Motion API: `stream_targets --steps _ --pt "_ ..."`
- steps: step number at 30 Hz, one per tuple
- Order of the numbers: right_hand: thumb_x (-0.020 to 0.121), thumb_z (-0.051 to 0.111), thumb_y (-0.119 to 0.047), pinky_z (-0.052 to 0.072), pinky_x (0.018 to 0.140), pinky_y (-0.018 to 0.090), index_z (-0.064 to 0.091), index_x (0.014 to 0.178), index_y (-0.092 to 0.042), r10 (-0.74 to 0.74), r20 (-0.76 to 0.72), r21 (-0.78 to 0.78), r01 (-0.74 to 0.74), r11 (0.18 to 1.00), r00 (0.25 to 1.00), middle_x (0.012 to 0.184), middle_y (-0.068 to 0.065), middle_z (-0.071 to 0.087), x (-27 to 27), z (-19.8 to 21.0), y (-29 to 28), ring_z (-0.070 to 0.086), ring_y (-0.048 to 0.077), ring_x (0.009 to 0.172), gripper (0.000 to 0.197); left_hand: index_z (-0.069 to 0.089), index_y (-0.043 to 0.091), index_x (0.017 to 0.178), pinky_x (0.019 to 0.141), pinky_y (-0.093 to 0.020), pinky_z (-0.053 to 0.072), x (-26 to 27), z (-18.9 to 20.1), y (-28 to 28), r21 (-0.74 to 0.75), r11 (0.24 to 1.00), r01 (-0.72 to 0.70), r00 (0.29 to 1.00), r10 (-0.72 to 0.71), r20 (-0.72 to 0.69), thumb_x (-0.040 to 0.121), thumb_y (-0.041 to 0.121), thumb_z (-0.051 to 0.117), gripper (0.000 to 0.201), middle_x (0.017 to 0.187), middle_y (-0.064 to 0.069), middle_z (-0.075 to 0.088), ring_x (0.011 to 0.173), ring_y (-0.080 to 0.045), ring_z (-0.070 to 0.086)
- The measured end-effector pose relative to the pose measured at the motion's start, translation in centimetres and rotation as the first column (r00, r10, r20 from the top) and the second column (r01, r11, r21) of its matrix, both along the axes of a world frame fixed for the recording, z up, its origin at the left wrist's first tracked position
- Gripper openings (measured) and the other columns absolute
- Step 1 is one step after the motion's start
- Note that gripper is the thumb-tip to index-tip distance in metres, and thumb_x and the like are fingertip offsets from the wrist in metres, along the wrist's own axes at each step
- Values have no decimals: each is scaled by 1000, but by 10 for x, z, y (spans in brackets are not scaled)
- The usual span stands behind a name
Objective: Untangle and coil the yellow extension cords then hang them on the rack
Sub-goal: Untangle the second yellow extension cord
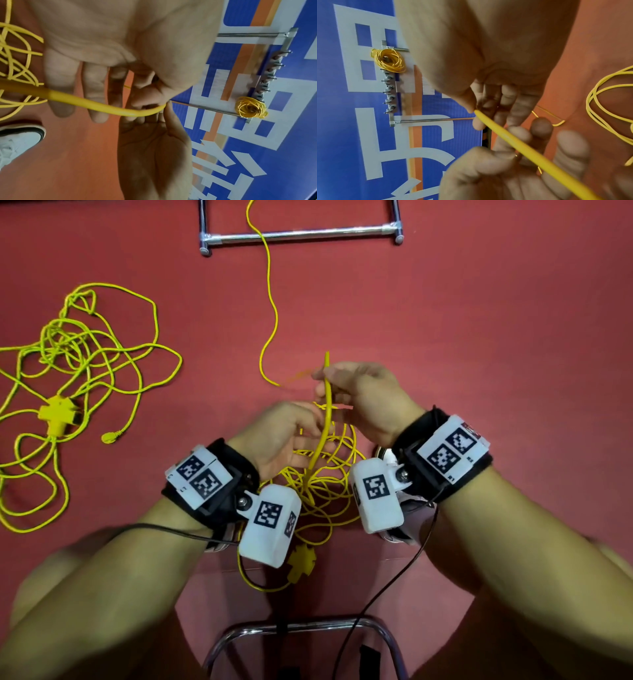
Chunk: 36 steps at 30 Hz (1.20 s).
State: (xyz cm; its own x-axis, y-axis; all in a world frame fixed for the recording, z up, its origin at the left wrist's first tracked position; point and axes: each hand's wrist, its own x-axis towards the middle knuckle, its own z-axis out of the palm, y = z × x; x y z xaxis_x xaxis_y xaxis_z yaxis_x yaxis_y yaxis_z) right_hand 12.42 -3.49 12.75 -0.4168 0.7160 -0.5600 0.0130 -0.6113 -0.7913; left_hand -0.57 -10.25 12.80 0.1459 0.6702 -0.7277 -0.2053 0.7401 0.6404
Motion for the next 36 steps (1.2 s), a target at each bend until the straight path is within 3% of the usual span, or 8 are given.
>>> stream_targets --steps 6,11,15,20,23,27,32,36 --pt "95 52 -4 42 52 23 64 83 -8 390 75 90 -395 914 918 63 6 63 -2 9 -15 52 17 57 18 56 12 98 56 -29 54 -21 -12 17 -115 896 -429 899 436 42 98 47 38 40 71 -2 60 59 -20 60" --pt "88 54 -6 54 57 28 66 79 -11 673 303 5 -708 706 674 72 8 69 -5 4 -30 66 17 63 16 59 10 91 46 -21 52 -11 -15 19 -51 816 -576 814 578 51 101 18 54 14 62 2 64 48 -6 60" --pt "87 55 -20 56 79 45 62 84 -16 329 387 70 -383 921 862 83 9 66 -3 -12 -19 65 27 75 9 58 14 108 52 -23 53 -9 -13 15 64 901 -429 902 423 87 99 3 50 16 78 3 70 59 -9 65" --pt "98 49 -43 44 55 26 61 93 -13 -112 129 -181 135 974 985 66 1 66 -2 -11 3 56 14 52 33 70 15 83 69 -29 52 1 -5 -1 179 984 13 1000 -17 23 79 -4 65 20 83 -5 72 74 -16 67" --pt "97 55 -11 43 45 21 59 94 -6 -95 80 -115 104 988 992 70 4 65 -4 -8 2 56 11 52 7 71 15 81 70 -29 49 9 -10 -7 127 982 140 988 -131 -79 67 8 69 16 92 -11 68 76 -17 63" --pt "95 49 4 33 40 19 60 103 -7 15 86 -47 -11 999 996 61 -1 63 -2 -11 -1 50 7 44 17 62 15 86 68 -29 44 1 -15 4 -30 987 -157 968 148 -201 82 19 53 11 76 2 64 67 -14 63" --pt "89 53 8 38 42 21 69 88 -13 512 -2 -2 -512 859 859 69 3 69 0 -4 -16 52 9 48 26 53 12 93 50 -22 50 -19 -15 18 -156 797 -583 803 595 37 100 49 38 40 76 -5 62 54 -19 62" --pt "81 59 2 38 45 24 72 83 -11 588 133 -5 -592 806 798 73 9 71 -5 -5 -21 52 16 50 19 55 15 95 44 -19 46 -22 -21 22 -5 700 -715 698 714 54 107 35 39 28 56 6 52 42 -7 51"
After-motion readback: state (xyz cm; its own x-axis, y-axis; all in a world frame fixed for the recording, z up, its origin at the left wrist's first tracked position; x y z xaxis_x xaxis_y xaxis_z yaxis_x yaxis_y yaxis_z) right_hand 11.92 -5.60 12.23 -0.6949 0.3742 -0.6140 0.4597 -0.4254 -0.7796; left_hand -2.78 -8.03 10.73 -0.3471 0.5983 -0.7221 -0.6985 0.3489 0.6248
